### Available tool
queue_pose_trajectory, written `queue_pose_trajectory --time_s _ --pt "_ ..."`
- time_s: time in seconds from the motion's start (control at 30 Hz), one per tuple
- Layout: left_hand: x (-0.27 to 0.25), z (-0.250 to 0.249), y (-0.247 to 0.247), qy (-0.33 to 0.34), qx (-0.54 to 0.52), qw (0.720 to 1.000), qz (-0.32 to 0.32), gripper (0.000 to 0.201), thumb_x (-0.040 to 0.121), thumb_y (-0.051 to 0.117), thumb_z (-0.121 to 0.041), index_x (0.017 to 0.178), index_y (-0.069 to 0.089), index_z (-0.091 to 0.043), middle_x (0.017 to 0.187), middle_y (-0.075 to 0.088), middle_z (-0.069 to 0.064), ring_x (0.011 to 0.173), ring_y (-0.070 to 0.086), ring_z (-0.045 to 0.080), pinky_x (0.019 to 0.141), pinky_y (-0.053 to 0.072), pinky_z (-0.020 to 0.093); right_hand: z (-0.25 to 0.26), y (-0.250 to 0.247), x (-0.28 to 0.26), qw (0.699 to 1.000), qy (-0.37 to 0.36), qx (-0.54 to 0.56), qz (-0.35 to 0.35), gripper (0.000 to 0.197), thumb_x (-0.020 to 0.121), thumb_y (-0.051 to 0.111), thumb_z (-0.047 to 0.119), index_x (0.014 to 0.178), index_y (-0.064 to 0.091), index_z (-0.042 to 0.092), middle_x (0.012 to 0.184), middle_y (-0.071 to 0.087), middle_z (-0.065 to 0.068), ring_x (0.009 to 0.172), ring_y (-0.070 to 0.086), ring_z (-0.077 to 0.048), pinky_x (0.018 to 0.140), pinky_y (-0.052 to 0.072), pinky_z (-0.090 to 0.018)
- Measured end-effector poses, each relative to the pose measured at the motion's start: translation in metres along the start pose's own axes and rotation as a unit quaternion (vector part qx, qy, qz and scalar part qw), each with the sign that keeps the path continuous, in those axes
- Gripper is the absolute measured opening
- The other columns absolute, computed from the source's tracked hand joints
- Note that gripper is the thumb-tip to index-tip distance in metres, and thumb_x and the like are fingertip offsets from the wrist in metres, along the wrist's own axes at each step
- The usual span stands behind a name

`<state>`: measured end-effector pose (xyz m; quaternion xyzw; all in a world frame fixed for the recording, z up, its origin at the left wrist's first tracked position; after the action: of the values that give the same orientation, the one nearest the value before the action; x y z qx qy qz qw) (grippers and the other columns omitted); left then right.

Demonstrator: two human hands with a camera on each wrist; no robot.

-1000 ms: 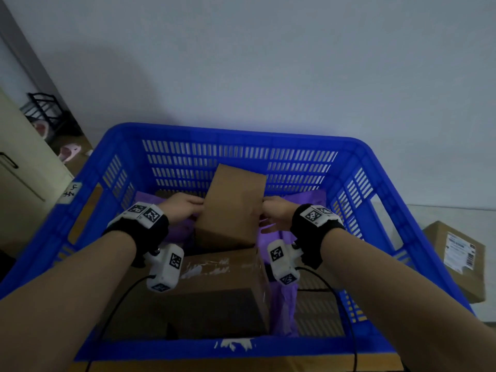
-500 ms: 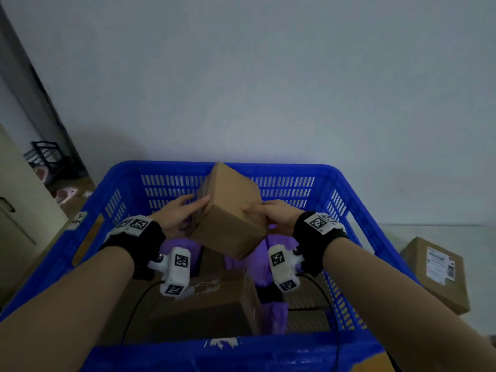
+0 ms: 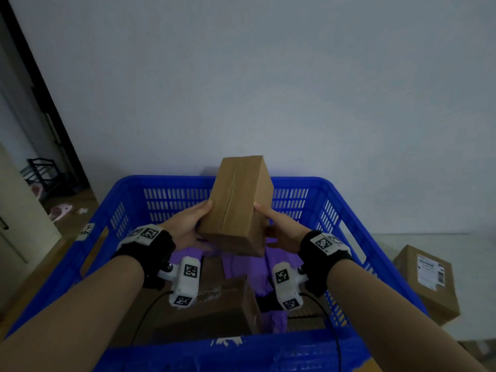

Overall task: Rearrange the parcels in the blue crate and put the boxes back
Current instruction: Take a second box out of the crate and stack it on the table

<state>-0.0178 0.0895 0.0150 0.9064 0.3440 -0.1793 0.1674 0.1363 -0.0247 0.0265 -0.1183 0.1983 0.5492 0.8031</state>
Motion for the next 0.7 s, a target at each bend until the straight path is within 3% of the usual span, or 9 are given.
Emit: queue_pose_trajectory --time_s 0.1,0.17,0.27,0.33,0.4,0.5,0.57,0.63,0.7 --pt "0.003 0.013 0.001 -0.031 -0.017 0.999 0.026 0.064 0.088 0.033 -0.067 0.142 0.04 -0.032 0.143 0.048 0.01 0.121 0.051 0.037 0.1 0.033 0.067 0.002 0.0 -0.004 0.999 -0.023 0.03 0.01 0.038 0.091 0.053 0.044 0.115 0.057 0.015 0.107 0.064 -0.003 0.096 0.06 -0.021 0.08 0.044 -0.027" --pt "0.002 0.013 0.005 -0.019 -0.023 0.999 0.037 0.06 0.088 0.034 -0.066 0.14 0.041 -0.037 0.144 0.046 0.009 0.123 0.05 0.037 0.101 0.03 0.07 0.003 -0.001 -0.005 0.998 -0.031 0.046 0.004 0.048 0.088 0.055 0.048 0.124 0.057 0.016 0.112 0.063 -0.006 0.095 0.055 -0.02 0.083 0.041 -0.028" --pt "-0.001 0.005 0.014 0.01 0.011 0.999 0.037 0.046 0.087 0.038 -0.066 0.132 0.04 -0.056 0.149 0.039 0.002 0.122 0.051 0.04 0.096 0.033 0.071 0.007 -0.004 -0.003 0.998 -0.04 0.053 -0.005 0.048 0.083 0.057 0.055 0.117 0.059 0.021 0.123 0.058 -0.008 0.102 0.051 -0.022 0.089 0.039 -0.031" --pt "-0.003 0.0 0.022 0.017 0.05 0.998 0.033 0.052 0.081 0.043 -0.07 0.131 0.031 -0.065 0.157 0.022 -0.001 0.131 0.038 0.045 0.094 0.035 0.072 0.01 -0.001 -0.001 0.996 -0.054 0.074 0.016 0.047 0.088 0.055 0.05 0.123 0.057 0.019 0.122 0.061 -0.007 0.107 0.058 -0.024 0.094 0.046 -0.032" --pt "-0.003 -0.004 0.024 0.023 0.062 0.998 0.023 0.065 0.073 0.051 -0.075 0.131 0.022 -0.07 0.159 0.01 -0.005 0.14 0.022 0.044 0.091 0.037 0.073 0.017 0.002 -0.003 0.993 -0.08 0.08 0.032 0.042 0.095 0.05 0.036 0.131 0.051 0.016 0.122 0.063 -0.005 0.105 0.062 -0.019 0.084 0.054 -0.03" --pt "-0.004 -0.008 0.016 0.034 0.072 0.996 -0.033 0.074 0.078 0.051 -0.067 0.141 0.013 -0.06 0.16 0.011 -0.005 0.144 0.017 0.034 0.095 0.042 0.063 0.023 -0.003 -0.001 0.989 -0.114 0.09 0.01 0.043 0.095 0.051 0.015 0.138 0.046 0.015 0.12 0.062 -0.005 0.099 0.062 -0.018 0.079 0.056 -0.032" --pt "-0.006 -0.013 0.011 0.047 0.095 0.991 -0.078 0.078 0.083 0.054 -0.059 0.147 0.011 -0.048 0.159 0.016 0.0 0.141 0.026 0.034 0.099 0.042 0.055 0.024 -0.01 0.002 0.987 -0.131 0.093 -0.009 0.054 0.093 0.054 0.007 0.142 0.039 0.024 0.126 0.06 -0.009 0.102 0.062 -0.023 0.082 0.055 -0.036" --pt "-0.006 -0.018 0.005 0.063 0.119 0.984 -0.117 0.083 0.081 0.061 -0.055 0.149 0.017 -0.035 0.154 0.029 0.006 0.132 0.04 0.035 0.1 0.043 0.05 0.025 -0.016 0.002 0.987 -0.146 0.071 -0.023 0.059 0.092 0.054 0.002 0.141 0.036 0.032 0.117 0.063 -0.012 0.096 0.063 -0.024 0.08 0.055 -0.037" --pt "-0.008 -0.021 -0.002 0.065 0.133 0.978 -0.146 0.089 0.073 0.069 -0.055 0.145 0.029 -0.022 0.141 0.045 0.008 0.121 0.051 0.033 0.098 0.045 0.046 0.029 -0.02 -0.003 0.987 -0.155 0.031 -0.038 0.052 0.092 0.053 0.002 0.138 0.043 0.026 0.102 0.065 -0.01 0.086 0.063 -0.019 0.074 0.054 -0.031"
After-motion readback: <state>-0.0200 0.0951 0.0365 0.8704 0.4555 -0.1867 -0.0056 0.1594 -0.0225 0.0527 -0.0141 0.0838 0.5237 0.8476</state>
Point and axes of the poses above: each hand's wrist, its own x-axis towards the middle knuckle, its own y-axis out of the palm, z = x × y, the point moved 9 cm from there along x, towards the middle knuckle
